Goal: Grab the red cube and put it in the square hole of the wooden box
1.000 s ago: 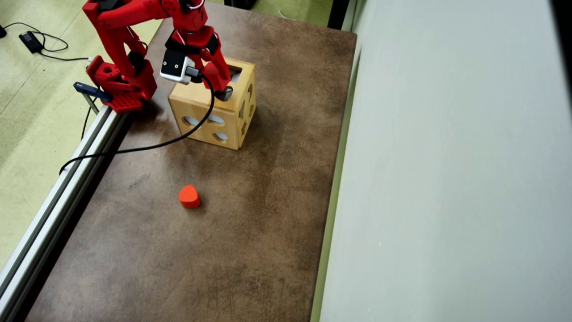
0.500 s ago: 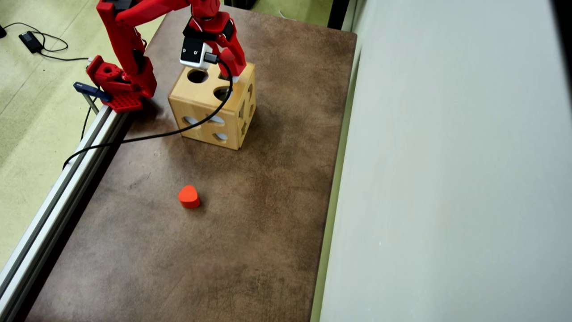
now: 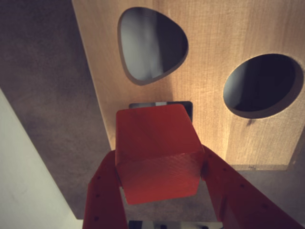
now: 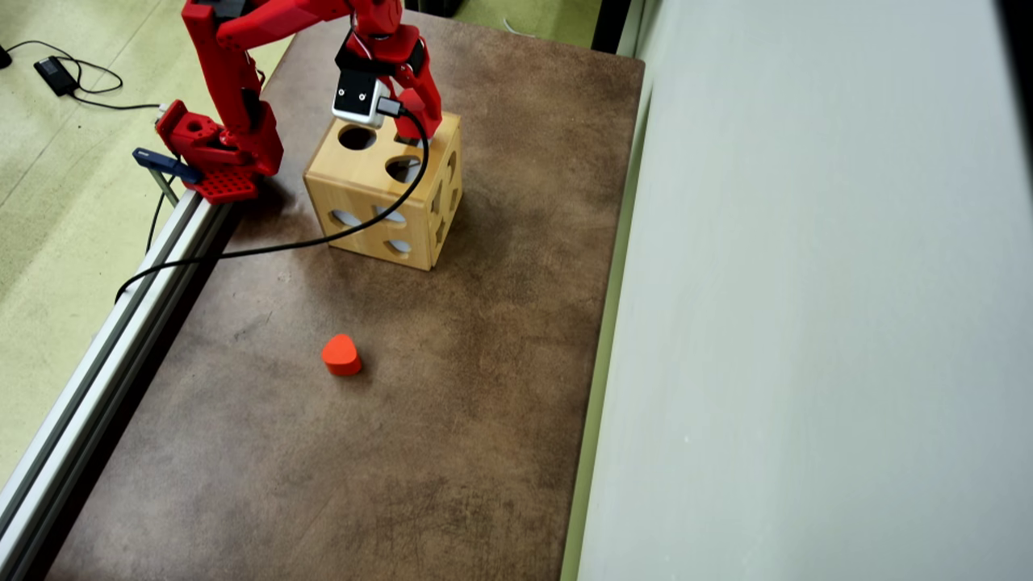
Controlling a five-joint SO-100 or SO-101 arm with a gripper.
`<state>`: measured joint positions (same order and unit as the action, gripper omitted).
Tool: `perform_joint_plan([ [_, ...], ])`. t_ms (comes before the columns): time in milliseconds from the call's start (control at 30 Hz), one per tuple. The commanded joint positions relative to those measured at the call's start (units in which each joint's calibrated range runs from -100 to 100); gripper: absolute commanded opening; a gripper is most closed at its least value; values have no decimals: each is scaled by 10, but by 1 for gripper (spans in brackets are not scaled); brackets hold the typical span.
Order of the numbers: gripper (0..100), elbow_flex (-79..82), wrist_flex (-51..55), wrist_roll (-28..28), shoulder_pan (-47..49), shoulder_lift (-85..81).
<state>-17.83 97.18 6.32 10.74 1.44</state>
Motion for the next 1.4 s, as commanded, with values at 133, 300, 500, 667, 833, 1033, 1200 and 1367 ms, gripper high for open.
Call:
perform_joint_plan([
  [133,2,-1,1,-5,3,-4],
  [300,2,-1,1,-5,5,-4],
  [500,2,-1,1,-6,11,-4],
  [667,2,0,4,-24,17,-4],
  [833,2,18,3,-26,15,-5],
  [1033,2,21,3,-26,15,-5],
  [1200,3,21,3,-26,13,-6],
  [1367,15,21,5,-23,15,-6],
])
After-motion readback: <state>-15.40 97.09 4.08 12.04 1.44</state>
